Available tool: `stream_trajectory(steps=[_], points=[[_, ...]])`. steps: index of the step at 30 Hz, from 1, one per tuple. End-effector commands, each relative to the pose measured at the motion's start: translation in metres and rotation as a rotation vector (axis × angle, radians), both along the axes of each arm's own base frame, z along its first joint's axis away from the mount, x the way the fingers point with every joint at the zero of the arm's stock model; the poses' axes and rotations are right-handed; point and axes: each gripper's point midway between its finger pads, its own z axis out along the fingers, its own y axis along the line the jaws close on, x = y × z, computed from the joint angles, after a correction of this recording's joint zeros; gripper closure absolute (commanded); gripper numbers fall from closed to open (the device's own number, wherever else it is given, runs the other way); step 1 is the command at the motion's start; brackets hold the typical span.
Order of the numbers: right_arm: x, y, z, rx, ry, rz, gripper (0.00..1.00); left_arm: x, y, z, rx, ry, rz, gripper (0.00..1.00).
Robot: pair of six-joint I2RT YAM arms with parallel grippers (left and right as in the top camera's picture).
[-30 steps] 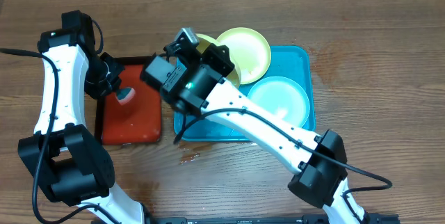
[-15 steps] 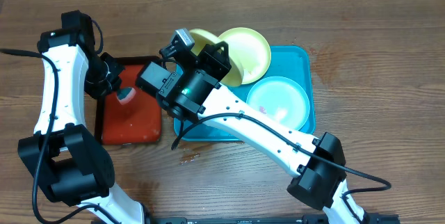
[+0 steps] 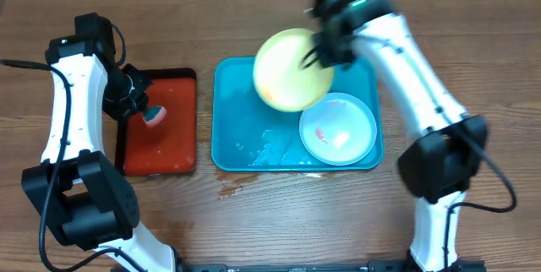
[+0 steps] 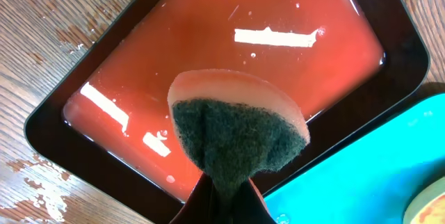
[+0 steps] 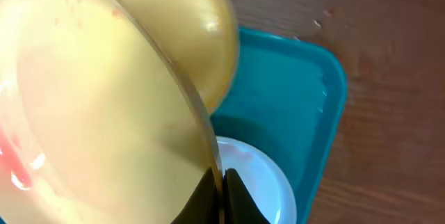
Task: Clean dirty plates on tray and stack at the side
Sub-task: 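Lift the top yellow plate with the right gripper and move it right, then set the yellow plate on the table right of the blue tray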
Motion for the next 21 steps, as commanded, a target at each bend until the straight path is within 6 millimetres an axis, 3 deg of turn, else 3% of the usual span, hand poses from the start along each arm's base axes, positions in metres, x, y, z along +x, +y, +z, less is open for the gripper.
stream_trajectory(steps=[1,6,12,16,21], points=[[0.002,-0.027,0.005,0.261,0.090,-0.094,0.96,0.006,-0.004,0.007,-0.007,-0.028,-0.029,0.96],[0.015,-0.121,-0.032,0.253,0.119,-0.304,0.96,0.006,-0.004,0.007,-0.007,-0.029,-0.029,0.96],[0.007,-0.209,-0.068,0.267,0.121,-0.498,0.96,0.007,-0.004,0.007,-0.005,-0.034,-0.029,0.96],[-0.001,-0.248,-0.087,0.274,0.111,-0.586,0.96,0.009,-0.004,0.007,-0.004,-0.039,-0.029,0.96],[-0.006,-0.273,-0.114,0.270,0.080,-0.637,0.96,0.008,-0.003,0.007,-0.002,-0.038,-0.029,0.96]])
